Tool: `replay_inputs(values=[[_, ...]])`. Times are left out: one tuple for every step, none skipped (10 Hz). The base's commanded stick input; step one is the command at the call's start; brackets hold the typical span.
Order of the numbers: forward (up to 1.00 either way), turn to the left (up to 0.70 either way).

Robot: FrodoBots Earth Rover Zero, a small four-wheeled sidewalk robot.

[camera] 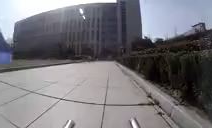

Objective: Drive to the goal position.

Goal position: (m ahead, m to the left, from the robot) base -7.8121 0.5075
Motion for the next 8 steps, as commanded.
replay_inputs(values=[[0.70,0.27],[0.70,0.27],[0.70,0.27],[0.70,0.27],[0.70,0.27],[0.70,0.27],[0.70,0.27],[0.70,0.27]])
